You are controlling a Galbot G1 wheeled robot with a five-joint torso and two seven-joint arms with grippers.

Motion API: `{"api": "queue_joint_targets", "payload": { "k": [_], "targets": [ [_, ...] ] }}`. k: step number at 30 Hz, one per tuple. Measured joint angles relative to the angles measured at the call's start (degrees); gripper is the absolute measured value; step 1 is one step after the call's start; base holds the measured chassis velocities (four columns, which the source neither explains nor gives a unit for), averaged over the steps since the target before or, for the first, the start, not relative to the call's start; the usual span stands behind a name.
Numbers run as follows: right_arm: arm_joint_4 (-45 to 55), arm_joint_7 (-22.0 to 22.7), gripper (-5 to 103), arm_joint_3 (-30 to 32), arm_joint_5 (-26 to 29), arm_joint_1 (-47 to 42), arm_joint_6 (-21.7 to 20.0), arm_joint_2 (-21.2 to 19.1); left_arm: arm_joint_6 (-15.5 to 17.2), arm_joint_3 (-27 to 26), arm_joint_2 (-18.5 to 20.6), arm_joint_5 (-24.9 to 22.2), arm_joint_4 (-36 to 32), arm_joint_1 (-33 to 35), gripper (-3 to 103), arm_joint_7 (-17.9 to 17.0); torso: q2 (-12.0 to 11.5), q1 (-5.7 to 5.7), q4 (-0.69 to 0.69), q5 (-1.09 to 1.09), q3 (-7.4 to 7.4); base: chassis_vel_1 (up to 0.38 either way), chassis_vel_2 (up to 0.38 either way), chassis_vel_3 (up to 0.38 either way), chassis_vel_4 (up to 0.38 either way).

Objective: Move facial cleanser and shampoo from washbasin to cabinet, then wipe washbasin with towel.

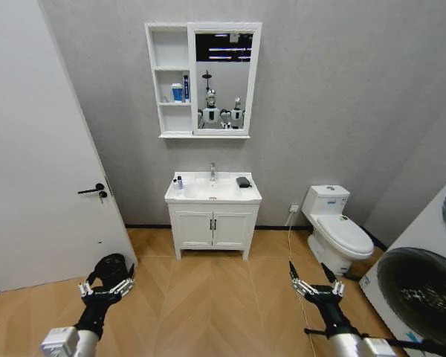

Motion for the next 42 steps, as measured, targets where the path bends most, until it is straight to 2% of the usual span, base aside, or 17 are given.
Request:
{"api": "queue_joint_targets", "payload": {
  "k": [25, 42],
  "targets": [
    [1.1, -0.4, 100, 0.9, 0.8, -0.8, 0.3, 0.2, 0.1, -1.3, 0.4, -1.6, 0.1, -0.5, 99, 0.5, 0.0, -0.03, 0.0, -0.01, -0.01, -0.017, 0.015, 0.015, -0.015],
    [0.1, -0.5, 100, 0.3, -0.9, -0.6, 1.5, 1.0, -0.2, -0.7, 0.6, -0.3, 0.7, -0.1, 99, 1.0, 0.0, 0.0, 0.0, 0.0, 0.0, -0.219, 0.216, 0.231, -0.227]
  ]
}}
